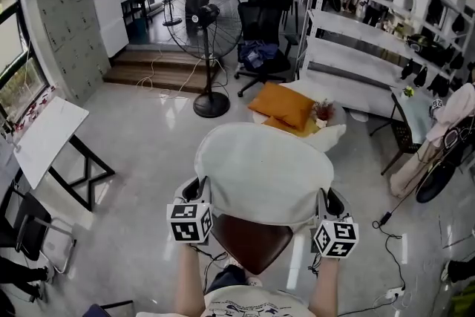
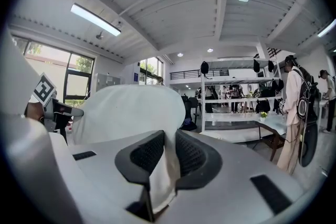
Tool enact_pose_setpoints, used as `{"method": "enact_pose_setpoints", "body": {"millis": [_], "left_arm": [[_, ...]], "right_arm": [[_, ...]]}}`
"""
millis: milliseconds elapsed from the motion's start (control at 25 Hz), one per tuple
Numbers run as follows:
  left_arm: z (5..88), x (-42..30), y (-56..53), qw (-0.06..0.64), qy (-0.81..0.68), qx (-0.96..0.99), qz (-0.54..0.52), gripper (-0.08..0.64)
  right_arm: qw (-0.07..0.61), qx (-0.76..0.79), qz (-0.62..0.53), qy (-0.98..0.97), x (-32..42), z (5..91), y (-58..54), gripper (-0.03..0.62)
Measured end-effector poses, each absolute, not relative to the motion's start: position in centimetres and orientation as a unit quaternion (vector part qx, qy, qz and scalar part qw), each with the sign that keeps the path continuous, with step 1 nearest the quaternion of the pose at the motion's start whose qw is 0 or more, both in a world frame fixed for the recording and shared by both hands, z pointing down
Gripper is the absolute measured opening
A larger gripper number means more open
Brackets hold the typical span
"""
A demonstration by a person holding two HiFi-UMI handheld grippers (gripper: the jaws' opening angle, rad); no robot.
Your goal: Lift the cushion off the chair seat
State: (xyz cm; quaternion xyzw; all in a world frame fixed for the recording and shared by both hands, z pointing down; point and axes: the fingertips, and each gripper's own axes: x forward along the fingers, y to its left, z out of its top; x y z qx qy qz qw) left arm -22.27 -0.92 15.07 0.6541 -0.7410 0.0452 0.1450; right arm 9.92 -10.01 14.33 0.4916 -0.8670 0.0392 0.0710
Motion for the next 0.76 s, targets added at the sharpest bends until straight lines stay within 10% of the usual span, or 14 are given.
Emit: {"method": "enact_pose_setpoints", "body": {"millis": [760], "left_arm": [[14.2,-22.6,-1.0,0.143,-0.745,0.65,0.041,0.06]], "right_arm": [[0.062,0.488,0.032,-0.87,9.5,12.7,-10.6,0.081]]}}
